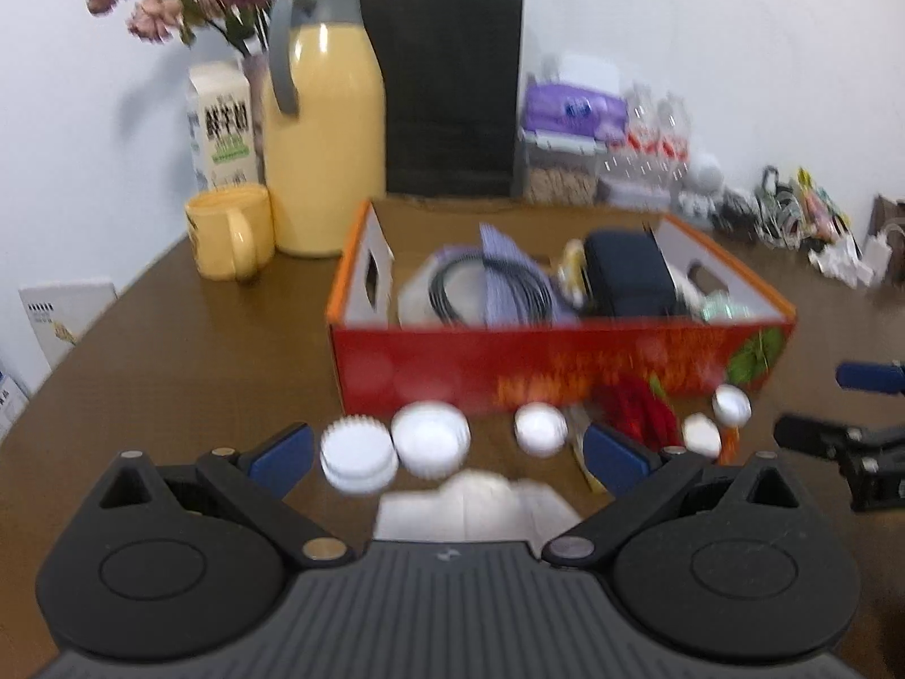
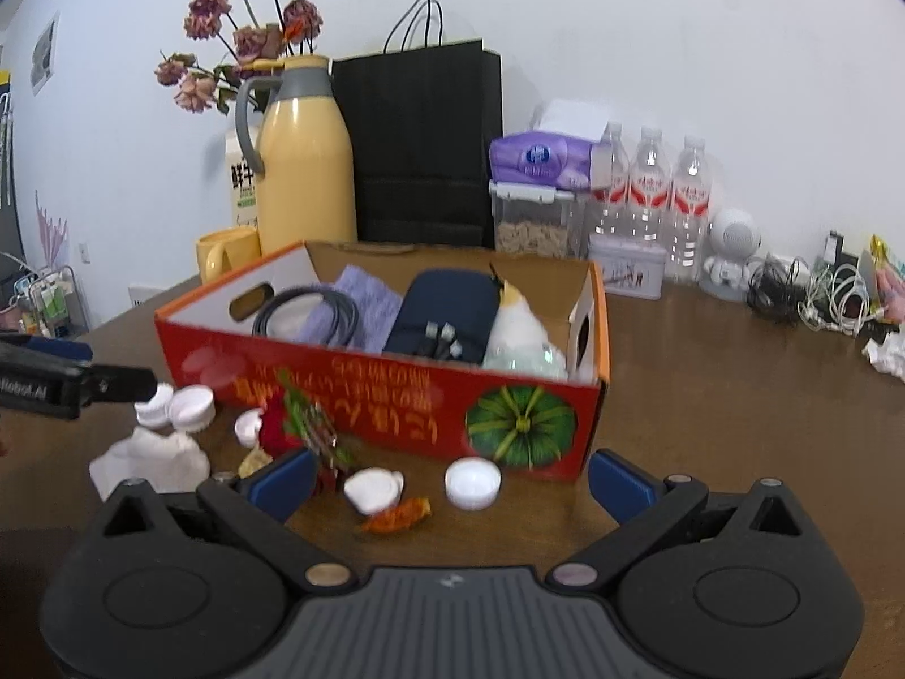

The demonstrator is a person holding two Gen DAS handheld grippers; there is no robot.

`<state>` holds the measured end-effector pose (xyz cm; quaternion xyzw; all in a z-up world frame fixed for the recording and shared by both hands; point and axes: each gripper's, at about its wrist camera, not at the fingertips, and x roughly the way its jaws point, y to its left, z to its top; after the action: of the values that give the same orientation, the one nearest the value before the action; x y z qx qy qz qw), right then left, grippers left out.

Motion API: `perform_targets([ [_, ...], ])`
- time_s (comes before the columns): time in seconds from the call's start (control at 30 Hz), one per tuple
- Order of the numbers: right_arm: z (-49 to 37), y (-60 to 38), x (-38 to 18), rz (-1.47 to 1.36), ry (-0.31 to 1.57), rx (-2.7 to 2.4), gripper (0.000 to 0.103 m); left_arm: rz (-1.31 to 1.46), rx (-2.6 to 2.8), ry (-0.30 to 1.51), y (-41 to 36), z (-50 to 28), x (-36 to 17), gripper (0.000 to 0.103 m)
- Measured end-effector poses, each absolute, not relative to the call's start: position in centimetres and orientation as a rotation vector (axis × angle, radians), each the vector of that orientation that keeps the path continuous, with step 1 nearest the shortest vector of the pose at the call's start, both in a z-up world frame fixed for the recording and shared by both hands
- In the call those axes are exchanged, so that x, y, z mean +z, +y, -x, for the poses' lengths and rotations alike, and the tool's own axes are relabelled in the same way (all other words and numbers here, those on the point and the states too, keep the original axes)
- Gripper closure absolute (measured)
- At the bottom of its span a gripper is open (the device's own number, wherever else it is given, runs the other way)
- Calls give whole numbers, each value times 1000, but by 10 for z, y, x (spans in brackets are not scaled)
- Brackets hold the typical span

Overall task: Organize objects
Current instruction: 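Lower the left gripper onto the white tissue and close it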

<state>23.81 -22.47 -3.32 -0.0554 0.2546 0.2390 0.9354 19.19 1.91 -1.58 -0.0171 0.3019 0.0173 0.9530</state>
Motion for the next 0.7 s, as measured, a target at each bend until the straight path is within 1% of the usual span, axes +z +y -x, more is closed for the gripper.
perform_targets([
  [0.17, -240, -222, -45, 123, 559, 485, 0, 34, 10, 692, 15, -192, -34, 0],
  [0.4, -241, -218, -53, 138, 588, 490, 0, 26, 5, 755, 12, -199, -51, 0],
  [0.7, -243, -214, -59, 149, 612, 488, 0, 46, 8, 729, 11, -196, -58, 0],
])
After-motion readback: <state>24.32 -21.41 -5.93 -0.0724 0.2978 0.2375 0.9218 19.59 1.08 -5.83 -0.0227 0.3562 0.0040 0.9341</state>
